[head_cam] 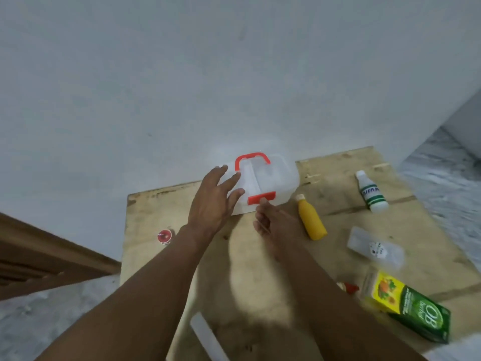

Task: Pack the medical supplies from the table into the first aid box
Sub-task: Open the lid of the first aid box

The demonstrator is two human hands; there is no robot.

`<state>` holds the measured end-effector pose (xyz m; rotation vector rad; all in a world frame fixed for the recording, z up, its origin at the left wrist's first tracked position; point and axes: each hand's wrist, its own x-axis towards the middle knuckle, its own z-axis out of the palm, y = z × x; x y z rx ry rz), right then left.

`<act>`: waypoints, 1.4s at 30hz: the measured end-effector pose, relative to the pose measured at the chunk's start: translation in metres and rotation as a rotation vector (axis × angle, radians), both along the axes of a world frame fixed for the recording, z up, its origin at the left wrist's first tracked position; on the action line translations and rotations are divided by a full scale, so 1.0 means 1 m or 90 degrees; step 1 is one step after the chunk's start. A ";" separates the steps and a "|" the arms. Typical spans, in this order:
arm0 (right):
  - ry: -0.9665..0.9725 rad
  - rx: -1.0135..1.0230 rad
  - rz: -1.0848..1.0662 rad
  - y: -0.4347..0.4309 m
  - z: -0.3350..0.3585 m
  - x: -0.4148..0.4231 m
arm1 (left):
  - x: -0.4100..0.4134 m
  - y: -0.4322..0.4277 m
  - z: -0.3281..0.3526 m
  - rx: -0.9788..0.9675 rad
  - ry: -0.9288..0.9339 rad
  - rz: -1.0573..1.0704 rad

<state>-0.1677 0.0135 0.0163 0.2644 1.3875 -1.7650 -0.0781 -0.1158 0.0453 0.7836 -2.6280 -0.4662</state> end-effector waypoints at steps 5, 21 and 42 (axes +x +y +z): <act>-0.075 -0.065 -0.072 -0.012 -0.009 0.009 | -0.001 -0.004 -0.013 -0.028 0.039 0.008; -0.024 -0.193 -0.121 -0.011 -0.033 0.021 | -0.002 0.002 -0.015 -0.008 0.037 -0.005; 0.143 -0.016 -0.115 0.002 -0.002 0.021 | -0.006 0.007 -0.012 -0.023 0.029 0.012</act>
